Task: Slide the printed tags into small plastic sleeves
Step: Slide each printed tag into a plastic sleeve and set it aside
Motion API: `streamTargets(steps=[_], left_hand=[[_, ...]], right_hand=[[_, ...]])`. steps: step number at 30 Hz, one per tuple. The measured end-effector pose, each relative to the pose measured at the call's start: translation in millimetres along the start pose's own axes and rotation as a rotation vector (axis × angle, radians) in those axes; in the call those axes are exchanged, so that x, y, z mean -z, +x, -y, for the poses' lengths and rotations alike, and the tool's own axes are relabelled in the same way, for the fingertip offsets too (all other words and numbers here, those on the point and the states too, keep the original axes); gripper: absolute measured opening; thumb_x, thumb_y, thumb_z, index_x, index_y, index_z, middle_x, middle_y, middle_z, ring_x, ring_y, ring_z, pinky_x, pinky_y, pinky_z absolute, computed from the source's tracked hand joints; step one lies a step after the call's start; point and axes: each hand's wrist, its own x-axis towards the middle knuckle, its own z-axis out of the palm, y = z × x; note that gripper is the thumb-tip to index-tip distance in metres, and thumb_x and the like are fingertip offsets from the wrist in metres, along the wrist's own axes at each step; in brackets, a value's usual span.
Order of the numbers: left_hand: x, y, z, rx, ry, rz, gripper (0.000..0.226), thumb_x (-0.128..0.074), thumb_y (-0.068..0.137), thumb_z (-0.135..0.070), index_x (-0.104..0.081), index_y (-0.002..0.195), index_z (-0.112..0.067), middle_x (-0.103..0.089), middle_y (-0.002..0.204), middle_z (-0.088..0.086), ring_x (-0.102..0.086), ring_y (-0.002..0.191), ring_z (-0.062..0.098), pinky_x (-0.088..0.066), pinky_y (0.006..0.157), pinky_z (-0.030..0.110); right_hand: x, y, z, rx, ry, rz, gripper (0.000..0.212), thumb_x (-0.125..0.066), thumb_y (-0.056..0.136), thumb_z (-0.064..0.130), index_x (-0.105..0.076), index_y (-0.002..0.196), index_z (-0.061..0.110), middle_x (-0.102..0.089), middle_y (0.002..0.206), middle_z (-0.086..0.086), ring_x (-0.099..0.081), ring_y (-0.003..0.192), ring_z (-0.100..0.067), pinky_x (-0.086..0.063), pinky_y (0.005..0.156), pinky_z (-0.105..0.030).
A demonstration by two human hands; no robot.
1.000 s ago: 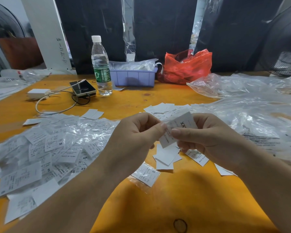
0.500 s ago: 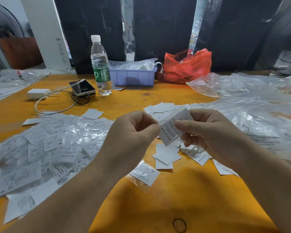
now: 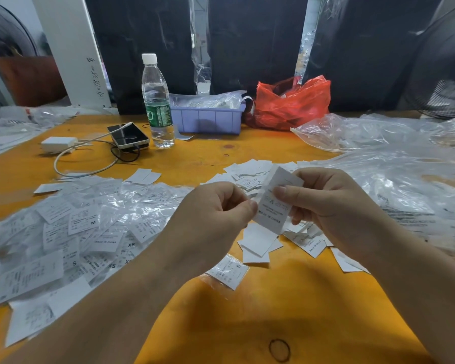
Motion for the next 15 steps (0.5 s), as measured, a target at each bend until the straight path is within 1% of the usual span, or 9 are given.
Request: streamTargets(steps=[2, 4, 5, 7, 9, 11, 13, 15], left_hand=[[0.2, 0.4, 1.5, 0.027, -0.009, 0.032, 0.018, -0.062, 0.091, -0.029, -0.066, 0.078, -0.018, -0.067, 0.072, -0.001, -0.050, 0.052, 0.003, -0.048, 0.057, 0.030], [-0.2, -1.2, 2.3, 0.004, 0.019, 0.080, 0.009, -0.067, 0.087, -0.033, -0.064, 0.083, -0.025, -0.066, 0.077, -0.008, -0.054, 0.056, 0.000, -0.047, 0.056, 0.021], [-1.1, -3.0, 2.4, -0.030, 0.067, 0.101, 0.012, -0.070, 0.083, -0.037, -0.062, 0.090, -0.031, -0.065, 0.081, -0.013, -0.057, 0.060, -0.001, -0.046, 0.053, 0.015], [-3.3, -5.6, 3.1, -0.119, 0.148, 0.120, 0.034, -0.075, 0.077, -0.043, -0.055, 0.104, -0.040, -0.062, 0.090, -0.021, -0.062, 0.069, 0.002, -0.046, 0.056, 0.011], [-5.0, -6.4, 2.7, -0.195, 0.162, 0.092, 0.046, -0.077, 0.076, -0.042, -0.049, 0.112, -0.046, -0.060, 0.094, -0.022, -0.063, 0.073, 0.005, -0.048, 0.058, 0.012], [-5.3, -4.6, 4.1, -0.230, 0.152, 0.042, 0.047, -0.078, 0.077, -0.038, -0.048, 0.113, -0.045, -0.062, 0.091, -0.021, -0.063, 0.071, 0.006, -0.050, 0.058, 0.017], [-4.9, -2.1, 4.5, -0.222, 0.100, 0.030, 0.043, -0.079, 0.078, -0.034, -0.051, 0.111, -0.042, -0.065, 0.086, -0.015, -0.063, 0.068, 0.007, -0.051, 0.056, 0.019], [-4.7, -0.9, 3.7, -0.157, -0.063, 0.083, 0.044, -0.080, 0.076, -0.037, -0.054, 0.111, -0.038, -0.069, 0.083, -0.007, -0.064, 0.067, 0.011, -0.053, 0.056, 0.023]], right_hand=[[-0.2, 0.1, -1.2, 0.002, -0.008, 0.008, 0.019, -0.071, 0.071, 0.032, -0.076, 0.077, 0.015, -0.067, 0.082, -0.022, -0.056, 0.066, -0.020, -0.050, 0.056, -0.022], [0.3, 0.5, -2.6, -0.005, 0.001, 0.023, 0.024, -0.071, 0.071, 0.030, -0.074, 0.081, 0.008, -0.067, 0.079, -0.019, -0.055, 0.065, -0.019, -0.049, 0.055, -0.021], [0.8, 0.8, -3.2, -0.011, 0.011, 0.028, 0.027, -0.071, 0.071, 0.029, -0.073, 0.083, 0.004, -0.066, 0.078, -0.019, -0.055, 0.064, -0.019, -0.048, 0.054, -0.020], [1.8, 1.4, -3.5, -0.022, 0.021, 0.028, 0.032, -0.071, 0.071, 0.028, -0.072, 0.086, 0.000, -0.064, 0.078, -0.024, -0.054, 0.064, -0.018, -0.048, 0.053, -0.020], [2.4, 1.7, -3.2, -0.032, 0.028, 0.026, 0.037, -0.071, 0.070, 0.028, -0.071, 0.089, -0.004, -0.061, 0.086, -0.033, -0.054, 0.063, -0.018, -0.047, 0.053, -0.019], [2.6, 1.5, -2.5, -0.042, 0.037, 0.039, 0.039, -0.071, 0.071, 0.028, -0.070, 0.092, -0.006, -0.060, 0.090, -0.036, -0.054, 0.062, -0.017, -0.048, 0.053, -0.019], [1.9, 1.3, -2.2, -0.045, 0.038, 0.068, 0.040, -0.071, 0.071, 0.029, -0.070, 0.093, -0.005, -0.062, 0.088, -0.034, -0.054, 0.060, -0.015, -0.048, 0.053, -0.019], [1.2, 1.1, -2.8, -0.042, 0.043, 0.090, 0.042, -0.072, 0.069, 0.030, -0.070, 0.092, -0.006, -0.064, 0.080, -0.026, -0.054, 0.059, -0.016, -0.048, 0.052, -0.019]])
